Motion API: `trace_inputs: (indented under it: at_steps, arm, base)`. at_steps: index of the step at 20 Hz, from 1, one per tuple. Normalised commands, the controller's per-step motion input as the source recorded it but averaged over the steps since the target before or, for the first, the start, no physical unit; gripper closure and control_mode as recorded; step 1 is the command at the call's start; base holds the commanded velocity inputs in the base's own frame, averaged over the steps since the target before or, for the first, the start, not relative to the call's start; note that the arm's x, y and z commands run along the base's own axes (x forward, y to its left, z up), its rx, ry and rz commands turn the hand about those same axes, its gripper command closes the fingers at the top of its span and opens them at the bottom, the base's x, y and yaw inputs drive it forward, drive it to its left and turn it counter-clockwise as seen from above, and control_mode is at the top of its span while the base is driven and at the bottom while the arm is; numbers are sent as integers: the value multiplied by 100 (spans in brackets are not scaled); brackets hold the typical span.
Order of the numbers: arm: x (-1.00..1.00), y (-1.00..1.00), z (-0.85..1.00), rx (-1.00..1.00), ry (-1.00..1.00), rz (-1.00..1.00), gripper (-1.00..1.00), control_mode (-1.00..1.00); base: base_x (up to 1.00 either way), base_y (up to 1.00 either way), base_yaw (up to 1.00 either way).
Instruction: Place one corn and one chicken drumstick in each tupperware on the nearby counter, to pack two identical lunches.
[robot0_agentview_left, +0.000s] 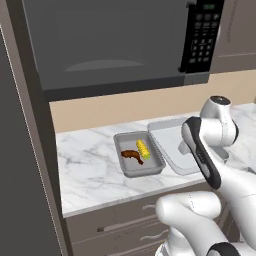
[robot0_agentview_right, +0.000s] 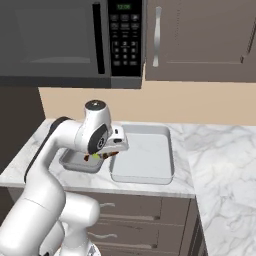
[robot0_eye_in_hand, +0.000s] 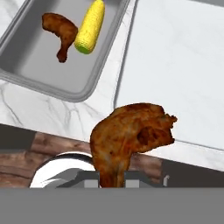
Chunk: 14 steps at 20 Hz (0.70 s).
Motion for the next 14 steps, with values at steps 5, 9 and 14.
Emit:
trace_inputs:
  at_steps: [5,9,14]
  arm:
    - [63,-6,-26,2,0,11,100,-100]
    - [64,-29,-24,3,0,6,100,-100]
    - [64,-24,-23,3,0,6,100,-100]
  base:
    - [0,0,0]
    - [0,0,0]
    - [0,0,0]
